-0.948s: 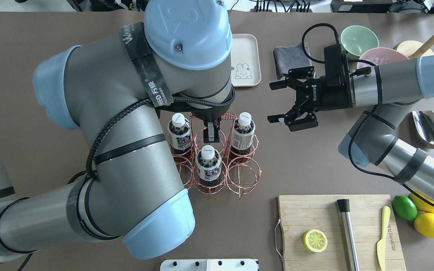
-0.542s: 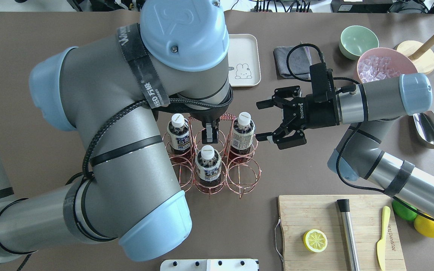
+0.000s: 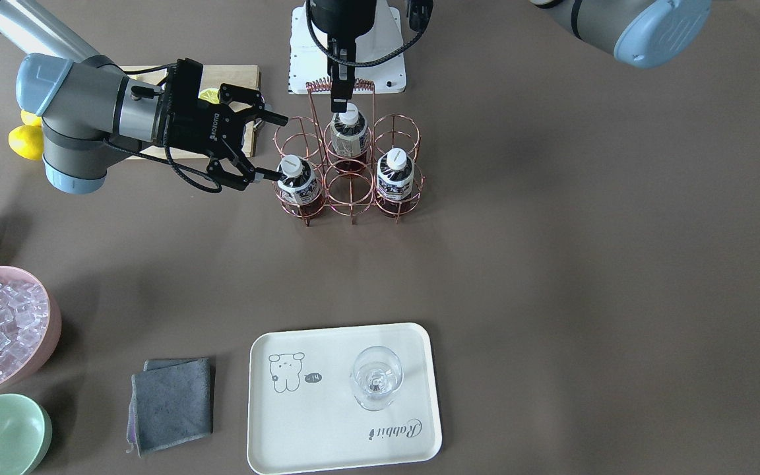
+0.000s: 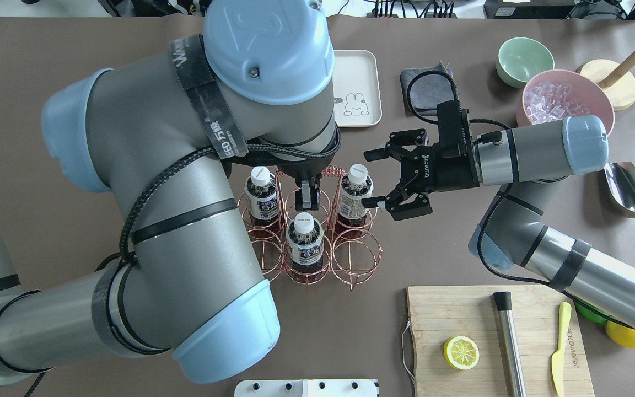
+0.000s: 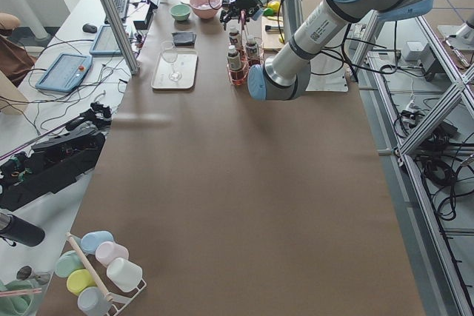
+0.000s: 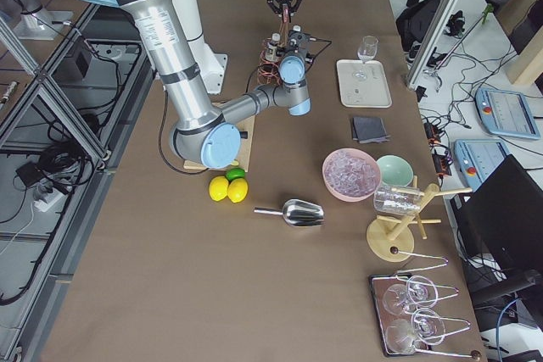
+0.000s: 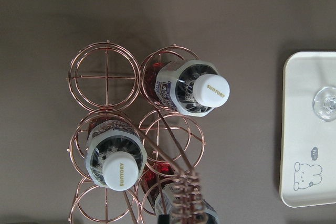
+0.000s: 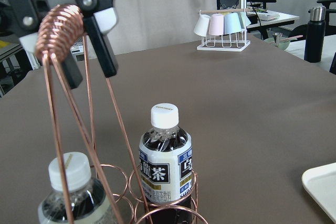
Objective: Take tea from basket to plate
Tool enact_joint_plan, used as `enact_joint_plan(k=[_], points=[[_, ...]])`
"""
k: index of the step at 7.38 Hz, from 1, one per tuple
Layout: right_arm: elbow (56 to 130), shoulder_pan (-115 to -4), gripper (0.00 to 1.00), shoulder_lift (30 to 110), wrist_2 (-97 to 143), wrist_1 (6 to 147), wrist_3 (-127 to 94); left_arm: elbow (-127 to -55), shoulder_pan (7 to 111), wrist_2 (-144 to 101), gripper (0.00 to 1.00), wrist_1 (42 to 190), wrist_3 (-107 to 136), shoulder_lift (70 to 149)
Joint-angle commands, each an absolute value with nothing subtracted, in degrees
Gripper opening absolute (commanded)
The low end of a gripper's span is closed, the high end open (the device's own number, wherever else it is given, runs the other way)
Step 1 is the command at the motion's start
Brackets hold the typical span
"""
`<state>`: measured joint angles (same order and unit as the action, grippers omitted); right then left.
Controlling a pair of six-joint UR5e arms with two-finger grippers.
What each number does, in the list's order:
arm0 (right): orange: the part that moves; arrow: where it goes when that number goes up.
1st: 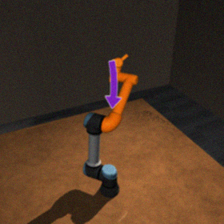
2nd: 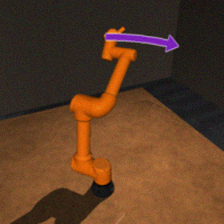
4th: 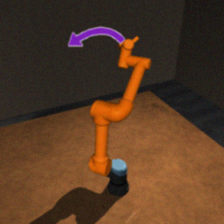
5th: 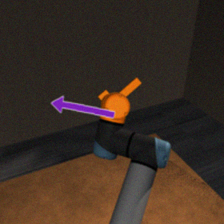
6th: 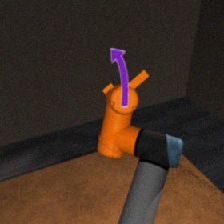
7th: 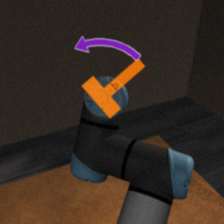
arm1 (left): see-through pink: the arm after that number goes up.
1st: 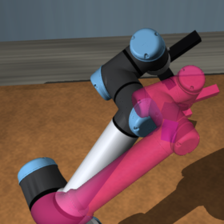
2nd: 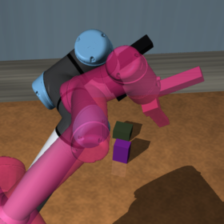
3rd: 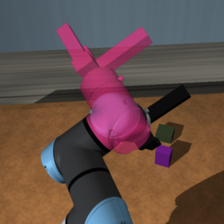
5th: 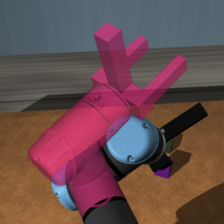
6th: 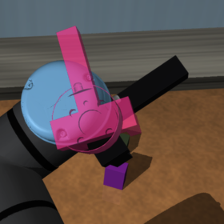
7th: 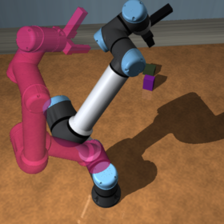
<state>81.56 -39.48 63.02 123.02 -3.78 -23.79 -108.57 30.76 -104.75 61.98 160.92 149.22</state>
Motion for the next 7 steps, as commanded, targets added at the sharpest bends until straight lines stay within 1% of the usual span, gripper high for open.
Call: enact_joint_plan(k=[1, 3, 5, 7], points=[[80.7, -38.7, 0.77, 62.4, 121.8, -3.8, -23.4, -108.6, 30.8, -104.8, 0.00, 62.0, 161.0, 149.2], [81.0, -39.1, 0.43, 62.5, 122.0, -3.8, -23.4, -108.5, 30.7, -104.8, 0.00, 62.0, 161.1, 149.3], [81.4, -39.6, 0.00, 62.7, 122.4, -3.9, -23.9, -108.4, 30.7, -104.7, 0.00, 62.0, 161.1, 149.2], [81.6, -39.8, 0.00, 62.8, 122.4, -3.9, -23.7, -108.4, 30.7, -104.7, 0.00, 62.0, 161.1, 149.2]])
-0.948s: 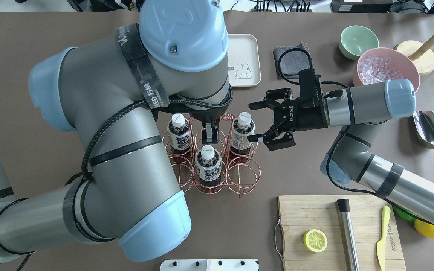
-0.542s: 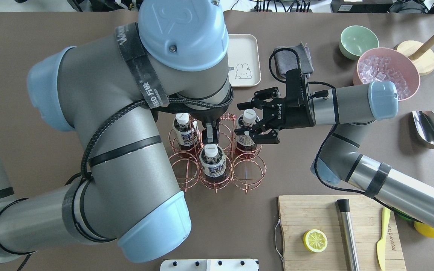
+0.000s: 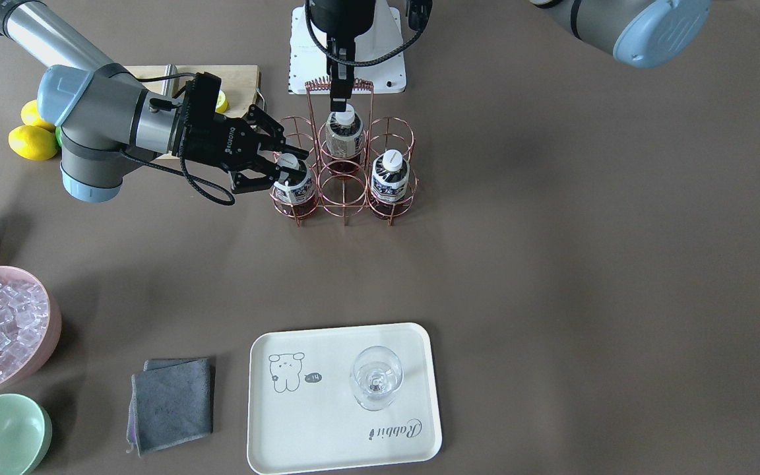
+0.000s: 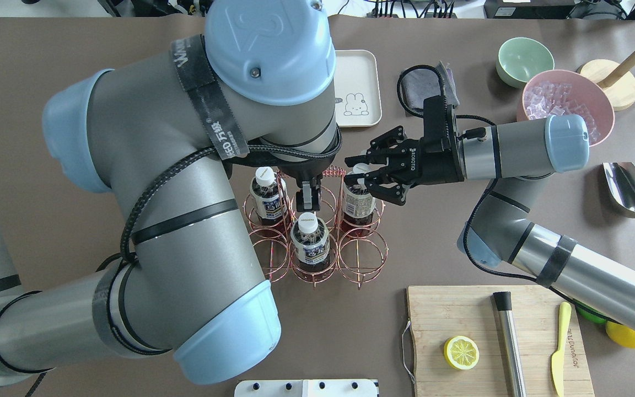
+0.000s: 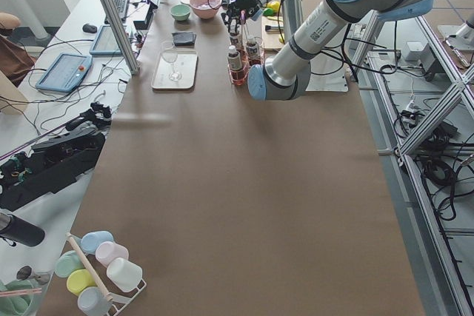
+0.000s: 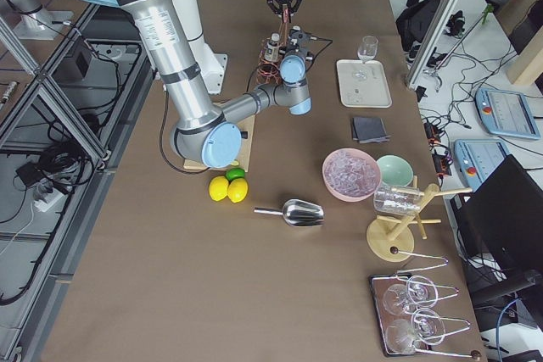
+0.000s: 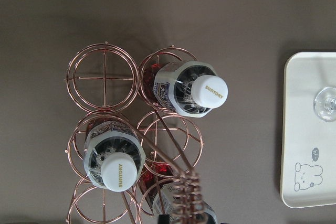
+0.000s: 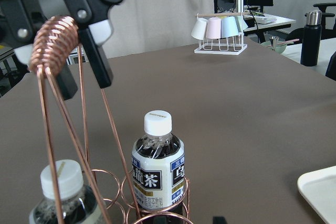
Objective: Take tea from basket to plate
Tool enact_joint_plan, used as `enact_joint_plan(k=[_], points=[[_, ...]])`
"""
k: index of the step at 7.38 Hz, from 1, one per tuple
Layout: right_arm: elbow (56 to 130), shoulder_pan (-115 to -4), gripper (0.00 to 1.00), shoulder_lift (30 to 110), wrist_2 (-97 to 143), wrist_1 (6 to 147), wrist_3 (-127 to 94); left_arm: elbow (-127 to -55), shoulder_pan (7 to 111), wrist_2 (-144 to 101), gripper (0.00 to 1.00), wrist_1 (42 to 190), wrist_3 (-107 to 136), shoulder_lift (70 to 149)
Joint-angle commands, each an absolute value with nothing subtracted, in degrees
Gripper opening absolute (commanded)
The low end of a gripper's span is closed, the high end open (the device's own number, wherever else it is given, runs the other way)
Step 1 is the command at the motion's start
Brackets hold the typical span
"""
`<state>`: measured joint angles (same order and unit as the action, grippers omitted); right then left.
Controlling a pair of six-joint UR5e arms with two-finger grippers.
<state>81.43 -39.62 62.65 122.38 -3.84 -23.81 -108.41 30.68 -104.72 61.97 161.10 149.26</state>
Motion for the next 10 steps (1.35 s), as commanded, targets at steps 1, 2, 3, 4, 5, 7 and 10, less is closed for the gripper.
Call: enact_joint_plan(k=[1, 2, 3, 4, 5, 7, 10], points=[[81.7, -40.0, 0.00, 62.8, 122.4, -3.9, -23.8, -108.4, 30.7, -104.7, 0.00, 62.0, 161.1, 149.2], [82.3, -40.8, 0.00, 62.5, 122.5, -3.8, -23.9, -108.4, 30.7, -104.7, 0.00, 62.0, 161.1, 149.2], [83.6, -41.7, 0.00, 62.5, 122.6, -3.3, -24.1, -108.4, 30.7, -104.7, 0.00, 62.0, 161.1, 149.2], [84.7, -43.0, 0.00, 62.4, 123.4, -3.2, -25.8, -108.4, 30.7, -104.7, 0.00, 62.0, 161.1, 149.3], [86.2, -44.5, 0.00, 62.3, 124.3, -3.0, -27.8, -108.4, 30.7, -104.7, 0.00, 62.0, 161.1, 149.3], [90.9, -48.1, 0.00, 62.0, 125.8, 0.9, -30.7, -108.5, 30.7, -104.7, 0.00, 61.9, 161.2, 149.3], [91.9, -57.8, 0.00, 59.3, 126.1, 3.3, -35.7, -108.5, 30.6, -104.7, 0.00, 61.7, 161.3, 149.4]])
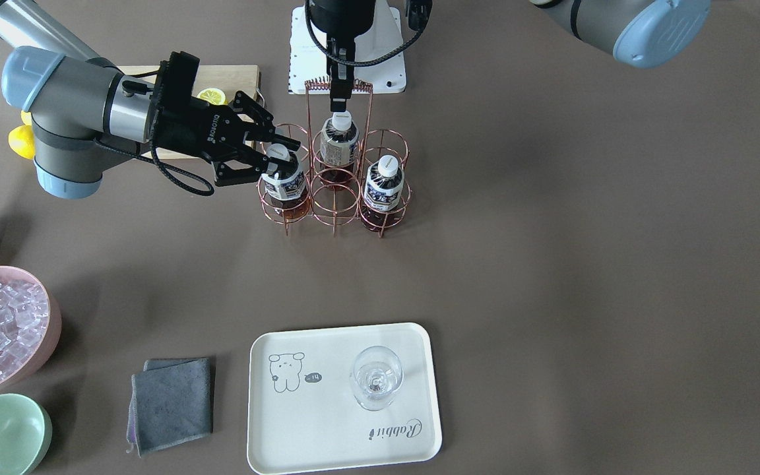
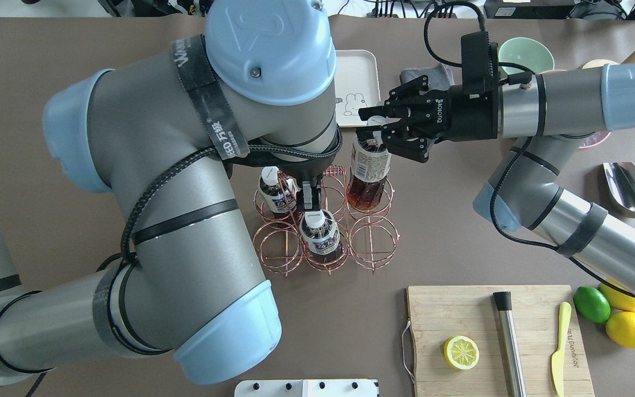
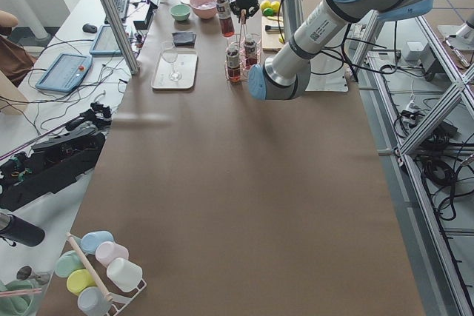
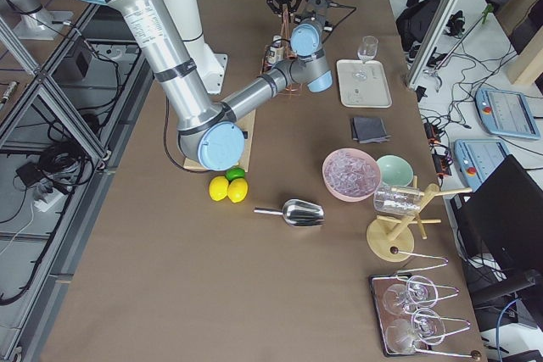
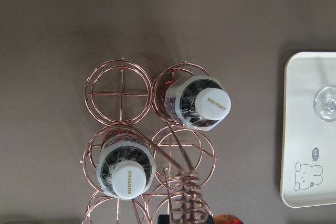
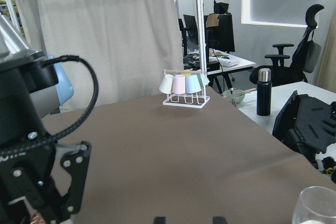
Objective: Take tea from basket to plate
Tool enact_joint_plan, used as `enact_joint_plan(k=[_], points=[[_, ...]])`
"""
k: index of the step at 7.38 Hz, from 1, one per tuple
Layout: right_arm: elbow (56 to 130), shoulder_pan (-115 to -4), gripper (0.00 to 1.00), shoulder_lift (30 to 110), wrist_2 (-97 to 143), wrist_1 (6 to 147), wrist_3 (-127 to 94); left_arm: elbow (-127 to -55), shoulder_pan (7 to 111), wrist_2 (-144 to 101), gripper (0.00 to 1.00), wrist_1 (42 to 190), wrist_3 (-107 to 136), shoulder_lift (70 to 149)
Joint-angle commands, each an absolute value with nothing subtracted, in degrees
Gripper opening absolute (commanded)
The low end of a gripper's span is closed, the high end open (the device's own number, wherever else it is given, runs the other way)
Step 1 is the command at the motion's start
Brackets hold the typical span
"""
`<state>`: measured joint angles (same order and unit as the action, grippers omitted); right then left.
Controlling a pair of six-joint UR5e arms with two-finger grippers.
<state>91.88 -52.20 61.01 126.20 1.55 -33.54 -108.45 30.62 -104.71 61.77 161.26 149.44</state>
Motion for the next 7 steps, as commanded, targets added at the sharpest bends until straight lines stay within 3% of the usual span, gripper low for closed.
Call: enact_joint_plan(k=[1, 4, 7], points=[[90.3, -60.2, 0.00, 58.7, 125.7, 4.4, -35.2, -108.6, 30.7, -104.8, 0.00, 61.6, 161.3, 149.2], [73.3, -64.5, 0.00, 51.1, 119.5, 4.4, -33.7, -111.8, 33.7, -104.9, 0.00, 59.3, 159.7, 148.2], [62.9, -57.0, 0.00, 47.0, 101.7, 5.3, -33.8, -117.0, 42.2, -105.4, 0.00, 59.2, 150.7, 139.9]])
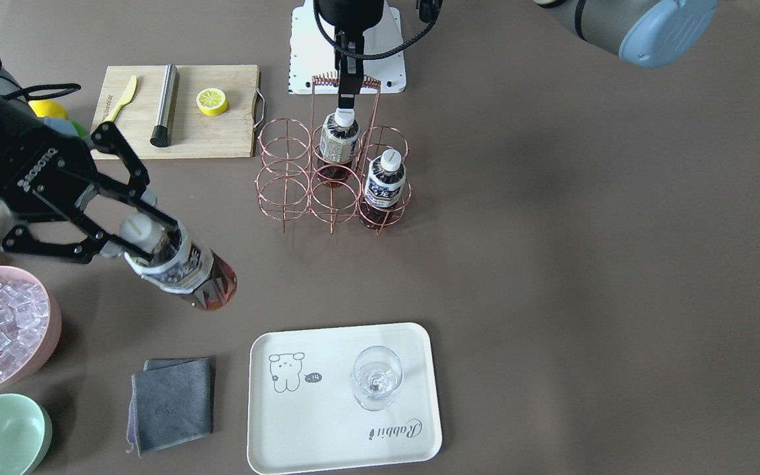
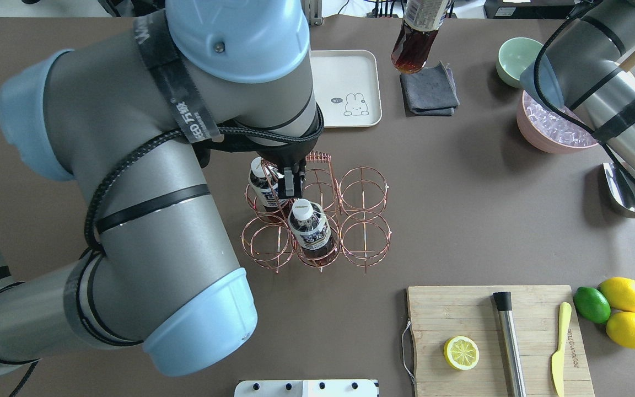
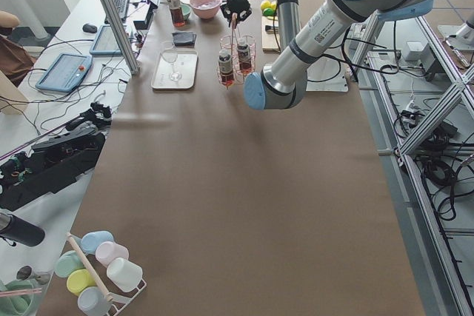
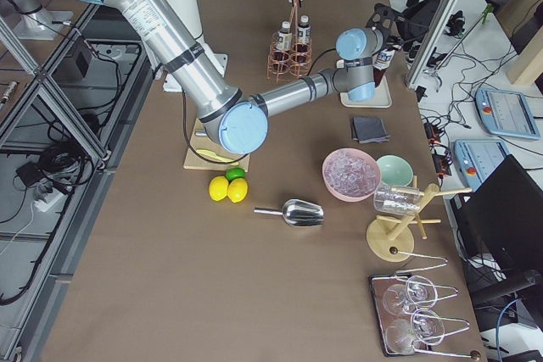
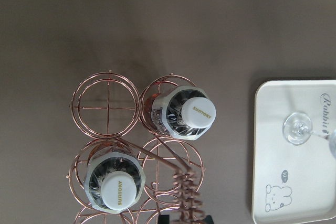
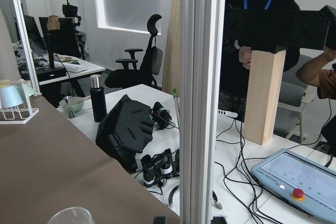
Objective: Take tea from basket to plate
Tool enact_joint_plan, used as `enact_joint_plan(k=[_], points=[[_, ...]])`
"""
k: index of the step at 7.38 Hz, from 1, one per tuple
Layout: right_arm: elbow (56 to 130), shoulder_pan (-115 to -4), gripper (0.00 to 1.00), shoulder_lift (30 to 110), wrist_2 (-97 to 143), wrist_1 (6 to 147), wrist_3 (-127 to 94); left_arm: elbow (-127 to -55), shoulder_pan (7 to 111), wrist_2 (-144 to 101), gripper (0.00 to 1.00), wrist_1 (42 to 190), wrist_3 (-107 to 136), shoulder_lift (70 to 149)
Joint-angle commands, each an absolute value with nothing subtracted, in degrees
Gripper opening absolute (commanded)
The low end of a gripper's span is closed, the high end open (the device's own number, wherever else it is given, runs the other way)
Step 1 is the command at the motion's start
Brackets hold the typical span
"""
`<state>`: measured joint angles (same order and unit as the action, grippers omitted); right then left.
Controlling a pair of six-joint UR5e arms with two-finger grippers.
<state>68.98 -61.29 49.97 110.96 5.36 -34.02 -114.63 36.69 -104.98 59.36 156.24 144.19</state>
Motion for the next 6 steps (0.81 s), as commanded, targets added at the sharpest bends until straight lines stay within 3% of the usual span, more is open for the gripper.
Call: enact_joint_plan(k=[1, 4, 6], points=[[58.9, -54.3, 0.00, 45.0, 97.3, 5.2, -33.8, -117.3, 45.3, -107.0, 0.00, 59.5, 146.9, 136.4], [50.9, -49.0, 0.00, 41.2, 87.0, 1.9, -33.5, -115.8, 59.7, -116.7, 0.00, 60.1, 132.9, 127.1], [49.8, -47.0, 0.00, 41.2, 84.9, 1.1, -33.2, -108.9, 66.3, -116.8, 0.00, 68.7, 129.1, 121.8]])
